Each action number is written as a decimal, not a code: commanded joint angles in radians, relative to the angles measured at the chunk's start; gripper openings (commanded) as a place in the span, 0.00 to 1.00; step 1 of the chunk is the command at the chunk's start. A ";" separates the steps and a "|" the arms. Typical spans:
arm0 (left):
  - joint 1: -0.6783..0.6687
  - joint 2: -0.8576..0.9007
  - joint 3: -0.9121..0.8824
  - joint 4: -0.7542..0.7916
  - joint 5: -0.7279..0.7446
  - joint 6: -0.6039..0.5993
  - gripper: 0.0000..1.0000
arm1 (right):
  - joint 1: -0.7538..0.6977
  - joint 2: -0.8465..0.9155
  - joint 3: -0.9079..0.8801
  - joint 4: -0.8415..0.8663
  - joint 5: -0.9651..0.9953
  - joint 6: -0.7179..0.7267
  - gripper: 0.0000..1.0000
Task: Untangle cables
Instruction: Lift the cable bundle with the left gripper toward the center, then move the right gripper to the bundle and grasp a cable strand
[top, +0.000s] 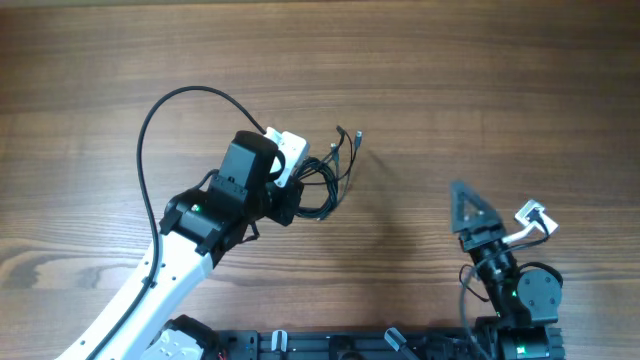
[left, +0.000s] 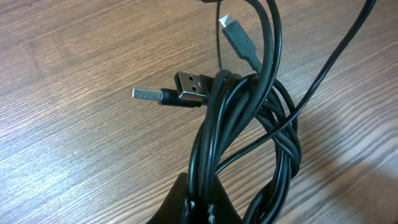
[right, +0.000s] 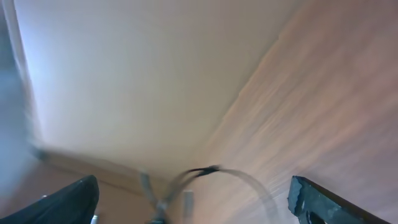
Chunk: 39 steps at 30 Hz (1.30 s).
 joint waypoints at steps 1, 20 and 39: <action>-0.045 0.002 0.001 0.006 0.069 0.018 0.04 | -0.002 -0.003 -0.003 0.004 -0.012 0.176 1.00; -0.193 0.113 0.001 0.077 0.074 -0.093 0.04 | -0.002 0.479 0.119 0.296 -0.680 0.138 1.00; -0.208 0.119 0.001 0.110 0.083 -0.081 0.04 | 0.108 0.977 0.194 0.496 -0.404 0.008 0.99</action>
